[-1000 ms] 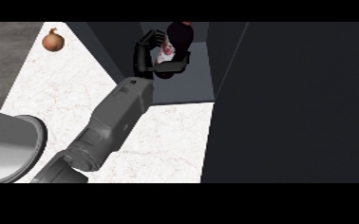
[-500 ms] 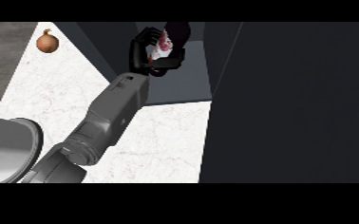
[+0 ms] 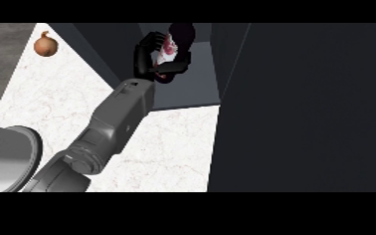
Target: Pick up the wine, place it into the cabinet and close the cabinet
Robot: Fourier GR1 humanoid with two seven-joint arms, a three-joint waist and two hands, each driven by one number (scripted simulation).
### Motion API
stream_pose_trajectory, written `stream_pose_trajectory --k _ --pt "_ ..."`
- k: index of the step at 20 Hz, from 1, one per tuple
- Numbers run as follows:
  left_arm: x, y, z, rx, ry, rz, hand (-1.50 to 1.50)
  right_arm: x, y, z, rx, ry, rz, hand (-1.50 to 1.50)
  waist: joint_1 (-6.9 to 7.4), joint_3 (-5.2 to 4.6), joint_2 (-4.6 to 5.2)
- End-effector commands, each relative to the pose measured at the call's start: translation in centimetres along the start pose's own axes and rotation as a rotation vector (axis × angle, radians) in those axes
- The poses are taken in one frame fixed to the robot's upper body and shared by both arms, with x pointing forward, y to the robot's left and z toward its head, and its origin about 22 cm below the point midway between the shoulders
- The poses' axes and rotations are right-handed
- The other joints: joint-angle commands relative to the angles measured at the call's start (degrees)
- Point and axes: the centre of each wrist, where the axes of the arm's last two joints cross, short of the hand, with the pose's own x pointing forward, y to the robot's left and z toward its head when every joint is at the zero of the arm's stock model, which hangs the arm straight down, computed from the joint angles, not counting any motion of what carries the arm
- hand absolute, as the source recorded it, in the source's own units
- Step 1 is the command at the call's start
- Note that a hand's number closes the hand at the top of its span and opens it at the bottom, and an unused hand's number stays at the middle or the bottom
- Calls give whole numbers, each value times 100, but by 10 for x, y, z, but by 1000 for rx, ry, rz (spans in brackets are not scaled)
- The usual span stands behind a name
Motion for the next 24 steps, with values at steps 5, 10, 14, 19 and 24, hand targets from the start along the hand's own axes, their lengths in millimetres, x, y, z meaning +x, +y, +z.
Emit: stream_pose_trajectory --k 5,10,14,19,24 --pt "-1 -8 7 -22 87 208 150 6 -1 2 24 -14 -17 -150 0 -8 1" --pt "-24 1 21 -1 168 298 150 1 2 0 45 -15 -43 -150 -213 -13 37" --pt "-35 5 29 -6 154 301 150 5 -1 -2 61 -11 -52 -150 -244 -11 -8" --pt "-71 22 58 18 211 333 150 3 2 -2 68 -18 -51 -150 -338 -21 15" --pt "-72 22 60 -5 225 342 150 0 9 1 95 -16 -52 -150 -425 -23 9"
